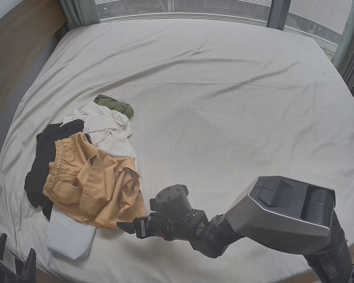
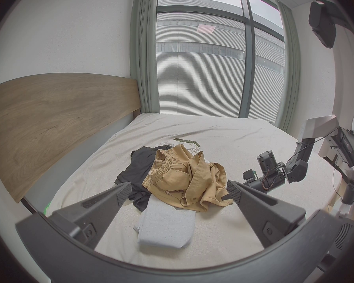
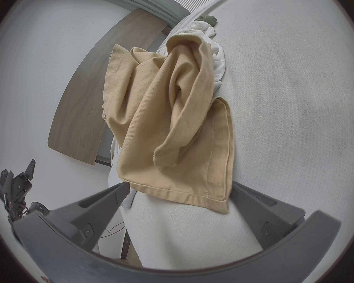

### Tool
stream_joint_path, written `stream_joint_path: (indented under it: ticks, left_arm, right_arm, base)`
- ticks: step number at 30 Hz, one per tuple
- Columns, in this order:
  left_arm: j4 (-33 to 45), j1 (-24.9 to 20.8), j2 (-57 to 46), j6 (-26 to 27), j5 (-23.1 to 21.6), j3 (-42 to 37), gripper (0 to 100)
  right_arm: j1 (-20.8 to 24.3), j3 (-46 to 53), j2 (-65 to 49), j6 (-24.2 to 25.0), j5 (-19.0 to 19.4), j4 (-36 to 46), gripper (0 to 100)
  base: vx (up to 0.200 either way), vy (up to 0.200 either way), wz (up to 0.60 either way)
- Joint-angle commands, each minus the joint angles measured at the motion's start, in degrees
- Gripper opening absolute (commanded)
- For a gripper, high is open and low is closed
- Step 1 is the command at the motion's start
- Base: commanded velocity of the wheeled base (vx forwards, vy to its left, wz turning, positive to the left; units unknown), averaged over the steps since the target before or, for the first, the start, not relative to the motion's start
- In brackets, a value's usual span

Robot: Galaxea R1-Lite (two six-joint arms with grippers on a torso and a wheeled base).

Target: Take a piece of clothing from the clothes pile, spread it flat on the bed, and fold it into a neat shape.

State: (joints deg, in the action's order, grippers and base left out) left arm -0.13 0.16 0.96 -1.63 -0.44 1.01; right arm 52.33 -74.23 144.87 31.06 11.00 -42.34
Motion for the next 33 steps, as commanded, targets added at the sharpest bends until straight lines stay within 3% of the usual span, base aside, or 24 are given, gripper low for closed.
stream_joint_path:
  ticks: [1, 2, 16, 33]
  left_arm:
    - [0.0, 0.0, -1.0, 0.0, 0.0, -1.0, 100]
    - [0.0, 0.0, -1.0, 0.0, 0.0, -1.0, 100]
    - [0.0, 0.0, -1.0, 0.0, 0.0, -1.0, 100]
    - [0.0, 0.0, -1.0, 0.0, 0.0, -1.0, 100]
  right_arm:
    - [0.0, -0.4, 1.1, 0.2, -0.1, 0.0, 100]
    - [0.0, -0.4, 1.1, 0.2, -0.1, 0.0, 0]
    - [-0.7, -0.2, 1.2, 0.2, -2.5, -0.7, 0]
    - [-3.6, 10.9, -6.3, -0.3, -5.6, -0.6, 0]
  base:
    - [0.0, 0.0, 0.0]
    - [0.0, 0.0, 0.0]
    - [0.0, 0.0, 0.0]
    - [0.0, 0.0, 0.0]
